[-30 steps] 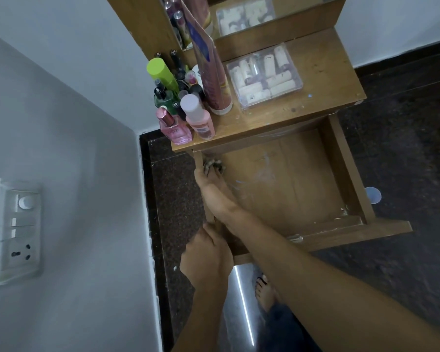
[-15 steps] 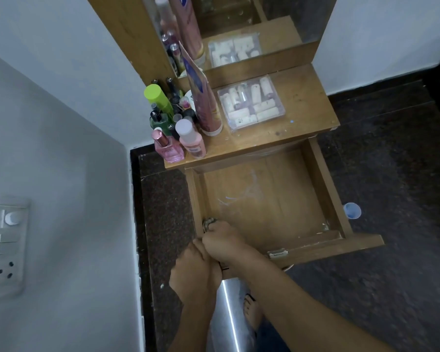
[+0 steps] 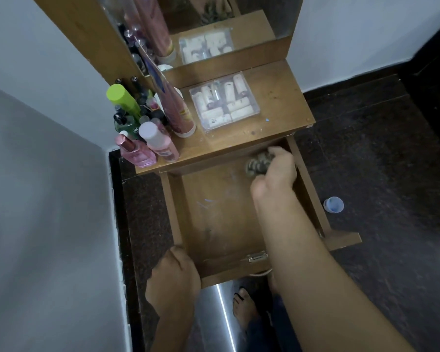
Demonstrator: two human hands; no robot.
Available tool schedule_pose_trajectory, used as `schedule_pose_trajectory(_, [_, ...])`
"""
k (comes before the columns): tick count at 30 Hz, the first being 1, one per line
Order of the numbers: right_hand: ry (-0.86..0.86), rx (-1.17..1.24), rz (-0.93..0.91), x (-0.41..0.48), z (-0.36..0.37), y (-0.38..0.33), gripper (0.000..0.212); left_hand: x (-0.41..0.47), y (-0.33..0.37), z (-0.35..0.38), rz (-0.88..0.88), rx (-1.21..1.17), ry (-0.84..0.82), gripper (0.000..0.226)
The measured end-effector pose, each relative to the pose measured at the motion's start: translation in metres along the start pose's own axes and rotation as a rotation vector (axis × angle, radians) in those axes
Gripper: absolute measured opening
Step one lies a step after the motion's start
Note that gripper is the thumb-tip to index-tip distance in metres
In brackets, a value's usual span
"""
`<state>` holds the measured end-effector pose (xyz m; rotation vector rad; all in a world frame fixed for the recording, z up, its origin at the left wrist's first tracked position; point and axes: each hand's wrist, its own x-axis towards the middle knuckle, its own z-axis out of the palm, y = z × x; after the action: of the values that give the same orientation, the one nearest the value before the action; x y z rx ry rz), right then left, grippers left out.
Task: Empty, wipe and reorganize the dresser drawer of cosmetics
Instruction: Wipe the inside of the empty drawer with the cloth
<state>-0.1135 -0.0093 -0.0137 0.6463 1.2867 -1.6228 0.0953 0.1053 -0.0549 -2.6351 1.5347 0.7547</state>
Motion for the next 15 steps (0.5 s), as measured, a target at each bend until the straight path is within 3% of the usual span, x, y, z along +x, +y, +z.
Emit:
schedule_pose_trajectory(8, [0.09,-0.11,-0.183,0.031,0.033,0.015,0.054,0.003,-0.003,0.001,0.024,0.033,-0.038,0.05])
schedule_pose_trajectory(15, [0.128,-0.328,-0.305,0.035,0.03,0.03,0.068,0.004,-0.004,0.001,0.034,0.07,-0.047,0.05])
